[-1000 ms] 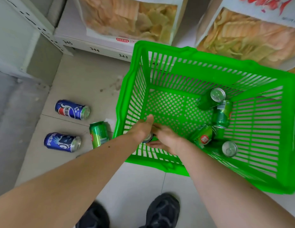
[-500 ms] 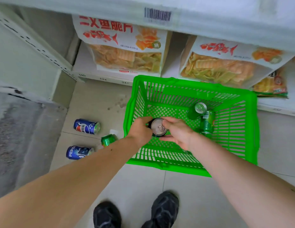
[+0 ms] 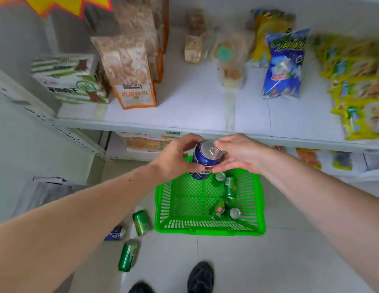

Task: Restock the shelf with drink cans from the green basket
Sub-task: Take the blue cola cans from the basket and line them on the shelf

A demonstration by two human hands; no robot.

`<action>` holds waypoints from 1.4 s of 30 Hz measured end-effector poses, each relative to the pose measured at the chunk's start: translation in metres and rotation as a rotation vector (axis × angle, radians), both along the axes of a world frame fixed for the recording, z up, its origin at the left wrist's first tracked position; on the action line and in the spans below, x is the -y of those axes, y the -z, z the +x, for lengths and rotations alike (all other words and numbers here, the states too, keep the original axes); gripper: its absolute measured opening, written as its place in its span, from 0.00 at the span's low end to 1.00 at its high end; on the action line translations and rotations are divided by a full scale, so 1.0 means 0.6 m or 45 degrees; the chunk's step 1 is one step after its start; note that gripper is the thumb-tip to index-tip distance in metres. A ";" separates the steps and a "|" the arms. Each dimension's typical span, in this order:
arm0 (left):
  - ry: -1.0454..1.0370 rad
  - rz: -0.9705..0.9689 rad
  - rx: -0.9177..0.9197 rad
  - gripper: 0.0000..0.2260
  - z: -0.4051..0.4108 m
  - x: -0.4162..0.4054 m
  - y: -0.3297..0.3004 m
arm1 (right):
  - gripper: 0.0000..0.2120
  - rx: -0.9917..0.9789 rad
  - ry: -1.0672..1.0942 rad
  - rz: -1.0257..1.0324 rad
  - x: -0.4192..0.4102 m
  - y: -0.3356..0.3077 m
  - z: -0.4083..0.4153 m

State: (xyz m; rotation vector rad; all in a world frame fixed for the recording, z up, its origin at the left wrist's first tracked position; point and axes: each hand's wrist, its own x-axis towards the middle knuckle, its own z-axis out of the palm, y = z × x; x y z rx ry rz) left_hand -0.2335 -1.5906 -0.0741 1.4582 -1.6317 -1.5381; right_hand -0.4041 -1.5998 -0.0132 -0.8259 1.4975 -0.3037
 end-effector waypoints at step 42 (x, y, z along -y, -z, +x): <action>0.178 -0.314 -0.367 0.24 -0.247 0.101 -0.744 | 0.26 0.100 0.221 -1.107 -0.029 -0.608 -0.261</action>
